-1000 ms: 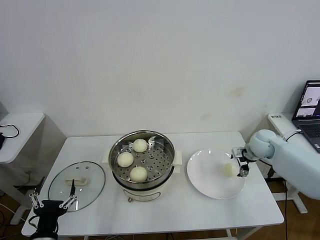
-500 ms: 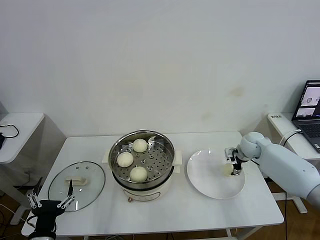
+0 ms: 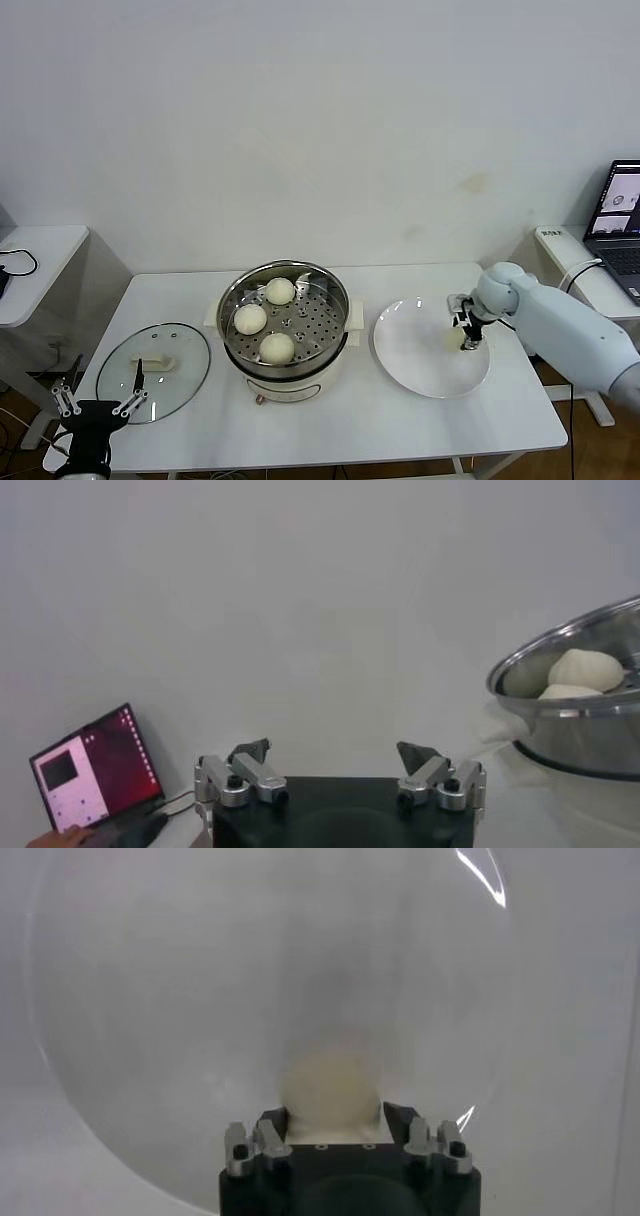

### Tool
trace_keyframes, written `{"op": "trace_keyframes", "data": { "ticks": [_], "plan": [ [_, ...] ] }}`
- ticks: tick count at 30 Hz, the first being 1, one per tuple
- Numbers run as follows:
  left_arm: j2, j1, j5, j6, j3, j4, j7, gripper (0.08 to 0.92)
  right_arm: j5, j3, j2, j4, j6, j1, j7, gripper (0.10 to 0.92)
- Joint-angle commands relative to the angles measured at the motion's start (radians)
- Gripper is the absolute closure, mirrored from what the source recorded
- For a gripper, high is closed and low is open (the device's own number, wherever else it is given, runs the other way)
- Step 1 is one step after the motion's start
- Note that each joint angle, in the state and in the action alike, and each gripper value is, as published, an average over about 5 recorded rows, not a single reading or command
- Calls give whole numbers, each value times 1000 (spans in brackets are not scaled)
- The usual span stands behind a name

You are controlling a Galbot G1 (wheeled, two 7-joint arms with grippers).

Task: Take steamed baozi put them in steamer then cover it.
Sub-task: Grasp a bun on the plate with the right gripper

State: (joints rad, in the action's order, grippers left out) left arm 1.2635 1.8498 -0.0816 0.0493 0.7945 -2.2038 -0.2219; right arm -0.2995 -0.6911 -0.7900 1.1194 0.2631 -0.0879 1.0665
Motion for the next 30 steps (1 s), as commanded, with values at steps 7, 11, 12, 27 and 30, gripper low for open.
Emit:
{"op": "trace_keyframes", "data": {
  "ticks": [7, 11, 12, 27, 30],
  "plan": [
    [-1, -1, 2, 1, 0, -7, -1, 177, 191, -184, 132, 189, 52, 286, 78, 414],
    [2, -5, 1, 1, -13, -9, -1, 177, 224, -211, 148, 229, 67, 340, 78, 418],
    [3, -6, 0, 2, -16, -9, -2, 177, 227, -212, 152, 240, 72, 344, 75, 419],
    [8, -2, -4, 2, -31, -25, -1, 177, 144, -113, 198, 203, 60, 88, 46, 208],
    [9, -3, -5, 1, -32, -25, 0, 177, 138, -74, 165, 169, 47, 43, 42, 203]
  ]
}}
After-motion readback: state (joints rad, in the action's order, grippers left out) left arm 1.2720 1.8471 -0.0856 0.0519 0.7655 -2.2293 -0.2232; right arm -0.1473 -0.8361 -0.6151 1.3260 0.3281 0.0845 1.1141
